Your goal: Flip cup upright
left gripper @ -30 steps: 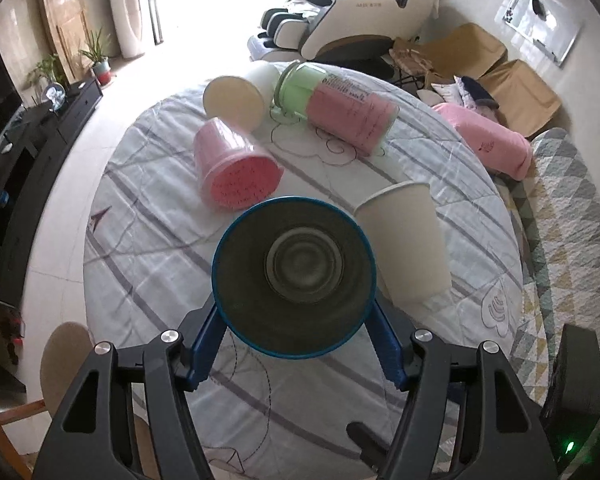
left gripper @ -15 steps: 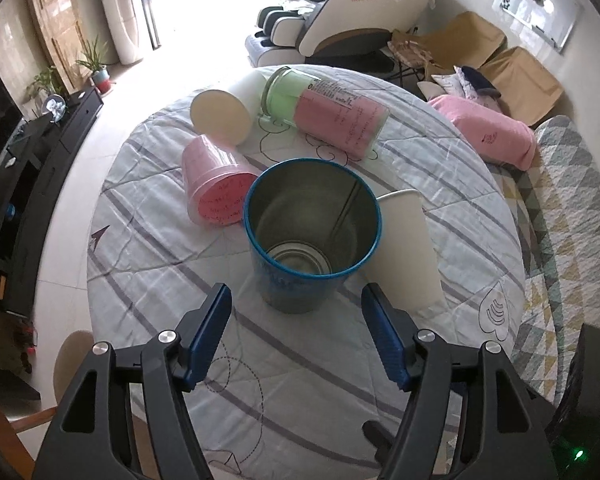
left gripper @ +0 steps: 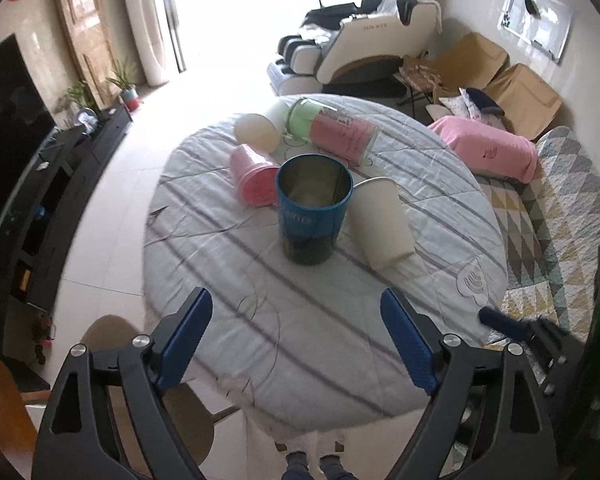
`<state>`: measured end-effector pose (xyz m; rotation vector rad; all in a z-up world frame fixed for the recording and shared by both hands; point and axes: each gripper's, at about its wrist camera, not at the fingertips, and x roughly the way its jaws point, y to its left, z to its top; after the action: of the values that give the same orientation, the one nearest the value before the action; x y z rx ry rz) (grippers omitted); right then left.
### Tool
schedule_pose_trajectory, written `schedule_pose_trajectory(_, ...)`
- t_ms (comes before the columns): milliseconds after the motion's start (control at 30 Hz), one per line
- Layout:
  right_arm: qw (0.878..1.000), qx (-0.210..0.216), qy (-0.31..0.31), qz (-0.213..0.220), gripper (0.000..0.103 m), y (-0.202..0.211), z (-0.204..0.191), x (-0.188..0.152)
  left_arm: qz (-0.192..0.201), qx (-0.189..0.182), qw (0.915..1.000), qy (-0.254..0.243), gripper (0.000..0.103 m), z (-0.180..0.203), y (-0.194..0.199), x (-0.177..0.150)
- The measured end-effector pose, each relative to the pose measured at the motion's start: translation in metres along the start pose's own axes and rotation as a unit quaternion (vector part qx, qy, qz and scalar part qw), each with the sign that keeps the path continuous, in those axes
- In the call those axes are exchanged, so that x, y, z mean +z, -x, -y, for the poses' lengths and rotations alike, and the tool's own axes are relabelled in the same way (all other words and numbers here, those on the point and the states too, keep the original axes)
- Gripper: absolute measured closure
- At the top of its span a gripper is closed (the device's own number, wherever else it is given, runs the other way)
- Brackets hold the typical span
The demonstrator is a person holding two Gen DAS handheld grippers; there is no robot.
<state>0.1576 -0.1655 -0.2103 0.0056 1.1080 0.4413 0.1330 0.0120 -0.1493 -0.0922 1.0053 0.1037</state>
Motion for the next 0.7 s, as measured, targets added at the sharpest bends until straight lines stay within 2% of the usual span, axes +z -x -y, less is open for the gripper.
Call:
schedule_pose_trajectory(133,0.999,-0.022,0.008,0.038,0.021,0.036,-0.007,-0.008,0.027,-0.001,0.9996,-0.005,0.007,0.001,0.038,-0.021)
schedule_pose_trajectory(400,0.990,-0.063,0.004,0.129,0.021,0.111,-0.028,-0.031,0.057,-0.014,0.9982,-0.011,0.005,-0.014,0.097,-0.059)
schedule_pose_trajectory(700,0.979,-0.085,0.013,0.187,0.021,0.165,-0.073,-0.072,0.080,-0.024,0.9961,-0.029,0.005,-0.028,0.150,-0.102)
